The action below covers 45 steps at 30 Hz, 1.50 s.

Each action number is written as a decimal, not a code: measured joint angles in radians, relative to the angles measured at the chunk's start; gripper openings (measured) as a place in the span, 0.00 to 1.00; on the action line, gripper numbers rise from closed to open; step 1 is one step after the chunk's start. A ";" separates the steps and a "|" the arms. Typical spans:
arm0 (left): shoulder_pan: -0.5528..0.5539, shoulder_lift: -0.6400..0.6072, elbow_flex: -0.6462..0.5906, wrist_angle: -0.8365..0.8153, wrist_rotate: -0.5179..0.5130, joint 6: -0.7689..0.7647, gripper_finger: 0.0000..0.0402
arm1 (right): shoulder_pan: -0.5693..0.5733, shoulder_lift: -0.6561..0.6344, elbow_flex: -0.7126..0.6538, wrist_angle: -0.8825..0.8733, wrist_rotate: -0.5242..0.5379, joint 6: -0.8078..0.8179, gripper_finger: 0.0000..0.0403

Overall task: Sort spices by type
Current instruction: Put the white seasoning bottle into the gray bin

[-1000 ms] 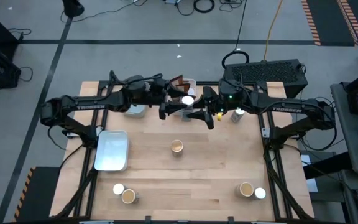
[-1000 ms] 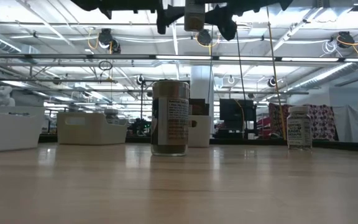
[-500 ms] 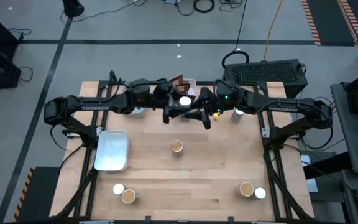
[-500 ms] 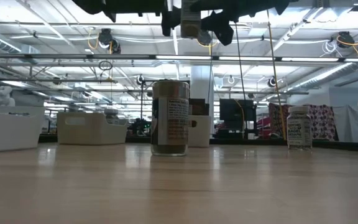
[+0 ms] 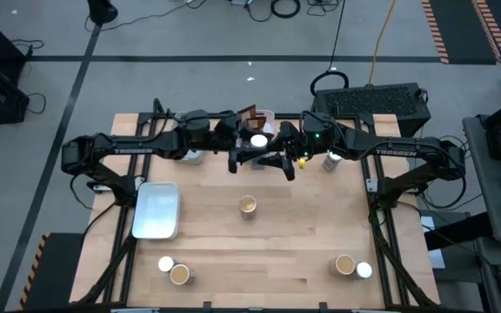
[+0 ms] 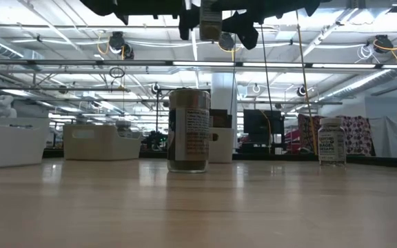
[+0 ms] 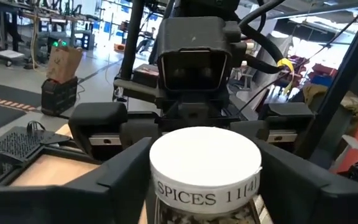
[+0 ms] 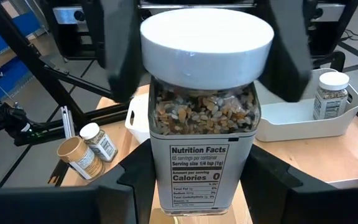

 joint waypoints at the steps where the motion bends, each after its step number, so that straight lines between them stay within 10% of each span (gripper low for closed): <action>1: 0.000 0.000 0.000 -0.001 0.000 0.001 0.61 | 0.000 0.000 0.000 0.000 0.000 0.000 0.42; 12: 0.000 0.000 0.000 -0.004 0.011 0.019 0.52 | 0.000 0.000 0.000 0.001 0.003 -0.015 0.44; 23: 0.037 -0.054 -0.001 -0.051 0.010 0.000 0.52 | -0.042 -0.045 0.001 -0.040 0.003 -0.005 0.66; 38: 0.173 -0.310 -0.002 -0.613 -0.099 0.131 0.52 | -0.086 -0.144 0.001 -0.228 0.004 -0.053 0.68; 45: 0.295 -0.499 -0.244 -0.624 -0.115 0.022 0.52 | -0.085 -0.144 0.001 -0.253 0.004 -0.053 0.68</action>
